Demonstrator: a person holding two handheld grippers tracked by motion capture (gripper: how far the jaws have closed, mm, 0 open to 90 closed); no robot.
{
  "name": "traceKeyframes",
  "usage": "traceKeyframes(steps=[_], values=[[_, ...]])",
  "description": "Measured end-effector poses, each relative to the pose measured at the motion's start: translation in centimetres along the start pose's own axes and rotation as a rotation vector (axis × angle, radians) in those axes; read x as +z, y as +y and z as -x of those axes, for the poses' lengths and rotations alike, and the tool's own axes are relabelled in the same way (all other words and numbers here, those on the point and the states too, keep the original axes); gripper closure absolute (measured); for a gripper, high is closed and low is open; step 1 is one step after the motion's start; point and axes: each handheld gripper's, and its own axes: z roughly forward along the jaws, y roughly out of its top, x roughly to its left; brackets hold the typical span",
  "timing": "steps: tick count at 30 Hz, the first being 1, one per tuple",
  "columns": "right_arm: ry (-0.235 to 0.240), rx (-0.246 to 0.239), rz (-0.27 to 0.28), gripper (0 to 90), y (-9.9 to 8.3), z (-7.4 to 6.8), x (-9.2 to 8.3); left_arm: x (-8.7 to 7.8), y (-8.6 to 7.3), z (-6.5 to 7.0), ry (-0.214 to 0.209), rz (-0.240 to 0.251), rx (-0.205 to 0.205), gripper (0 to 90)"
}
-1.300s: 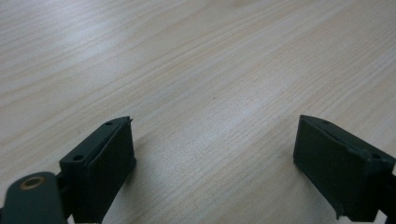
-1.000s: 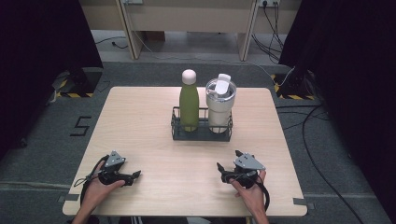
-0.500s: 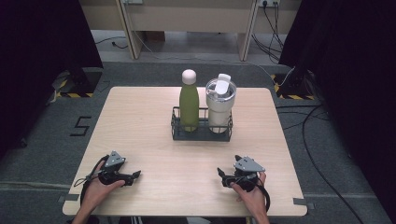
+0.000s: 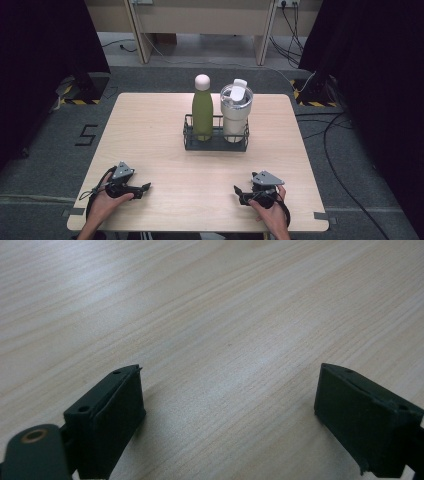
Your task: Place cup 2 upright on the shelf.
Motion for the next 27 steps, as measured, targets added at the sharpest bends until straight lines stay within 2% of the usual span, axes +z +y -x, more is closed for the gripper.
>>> traceKeyframes(steps=[11,13,17,27], values=[[0.001,-0.001,-0.055,15.2,-0.32,-0.01,0.15,0.00,0.00,0.01,0.001,0.000,0.000,11.6],[0.003,-0.002,-0.074,15.2,-0.34,-0.10,0.21,0.00,0.00,0.01,0.001,0.000,0.000,11.6],[0.002,-0.032,-0.147,13.9,-0.40,-0.28,0.56,-0.01,0.00,0.01,0.001,0.000,0.001,11.7],[0.013,-0.029,-0.154,12.6,-0.41,-0.23,0.58,-0.01,-0.01,0.02,0.001,0.000,0.001,11.7]])
